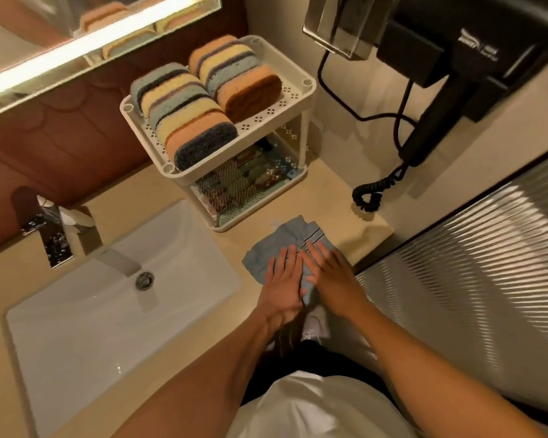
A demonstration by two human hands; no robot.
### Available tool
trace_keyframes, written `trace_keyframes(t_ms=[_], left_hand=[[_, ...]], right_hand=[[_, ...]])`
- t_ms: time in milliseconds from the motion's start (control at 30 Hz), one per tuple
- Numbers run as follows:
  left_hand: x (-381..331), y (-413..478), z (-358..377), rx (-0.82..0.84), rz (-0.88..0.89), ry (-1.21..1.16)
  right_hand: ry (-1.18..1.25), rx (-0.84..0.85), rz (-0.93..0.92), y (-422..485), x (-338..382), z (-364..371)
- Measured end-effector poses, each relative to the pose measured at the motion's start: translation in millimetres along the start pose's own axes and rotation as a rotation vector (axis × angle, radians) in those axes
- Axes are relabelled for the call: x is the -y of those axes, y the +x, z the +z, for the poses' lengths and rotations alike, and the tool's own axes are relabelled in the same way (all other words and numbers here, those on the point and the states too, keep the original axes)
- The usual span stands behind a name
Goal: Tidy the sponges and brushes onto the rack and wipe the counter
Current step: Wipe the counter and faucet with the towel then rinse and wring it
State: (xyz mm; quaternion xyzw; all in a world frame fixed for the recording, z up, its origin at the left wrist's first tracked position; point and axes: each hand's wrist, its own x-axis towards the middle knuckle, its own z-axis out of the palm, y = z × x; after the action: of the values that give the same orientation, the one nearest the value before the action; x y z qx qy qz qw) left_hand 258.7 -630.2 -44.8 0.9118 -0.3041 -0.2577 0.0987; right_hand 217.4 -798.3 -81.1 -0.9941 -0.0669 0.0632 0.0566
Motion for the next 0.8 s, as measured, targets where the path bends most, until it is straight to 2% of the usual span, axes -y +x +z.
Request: trace_keyframes(t_ms=[200, 400, 800], left_hand=[[-45, 40, -7, -0.04, 0.089, -0.059], [-67, 81, -17, 0.016, 0.094, -0.052], [-58, 61, 1, -0.155, 0.104, -0.13]], right_hand=[[-0.018, 0.05, 0.07, -11, -62, -18], [0.024, 0.139, 0.134, -3, -100, -35], [0.046, 0.122, 0.157, -7, -76, -49]])
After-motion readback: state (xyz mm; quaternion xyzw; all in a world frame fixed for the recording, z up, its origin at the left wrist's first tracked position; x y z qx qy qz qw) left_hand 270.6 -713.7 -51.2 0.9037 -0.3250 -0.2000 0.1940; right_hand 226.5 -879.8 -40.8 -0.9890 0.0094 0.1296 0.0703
